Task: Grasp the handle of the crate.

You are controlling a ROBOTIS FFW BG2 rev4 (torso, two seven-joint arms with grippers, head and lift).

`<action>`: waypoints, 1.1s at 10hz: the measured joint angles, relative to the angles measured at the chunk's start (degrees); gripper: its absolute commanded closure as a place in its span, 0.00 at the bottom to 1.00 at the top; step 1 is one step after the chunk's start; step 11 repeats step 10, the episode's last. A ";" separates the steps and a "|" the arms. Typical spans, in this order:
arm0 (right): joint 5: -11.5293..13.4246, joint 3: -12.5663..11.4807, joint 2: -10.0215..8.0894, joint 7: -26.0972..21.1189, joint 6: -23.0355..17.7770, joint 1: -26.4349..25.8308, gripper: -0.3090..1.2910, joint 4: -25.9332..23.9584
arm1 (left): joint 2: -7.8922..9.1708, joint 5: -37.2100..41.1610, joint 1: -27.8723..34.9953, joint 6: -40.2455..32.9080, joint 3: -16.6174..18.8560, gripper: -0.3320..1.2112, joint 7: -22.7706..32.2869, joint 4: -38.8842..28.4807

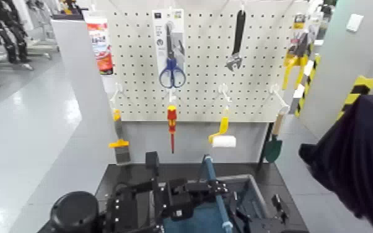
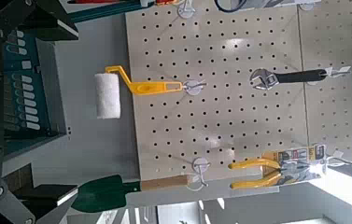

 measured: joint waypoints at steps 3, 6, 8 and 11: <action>-0.04 0.03 0.03 0.01 0.16 0.00 0.28 -0.01 | 2.21 2.83 3.01 1.45 2.13 0.99 3.52 -3.74; -0.07 0.10 -0.06 0.01 0.49 -0.01 0.28 -0.01 | 3.07 3.95 4.39 1.75 3.48 0.99 4.26 -5.91; 0.33 0.11 -0.07 0.09 0.33 -0.08 0.28 0.07 | 3.06 4.15 4.65 1.90 3.57 0.99 4.39 -6.33; 0.96 0.00 -0.07 0.10 0.32 -0.12 0.28 0.07 | 3.12 4.17 4.64 1.92 3.60 0.99 4.36 -6.44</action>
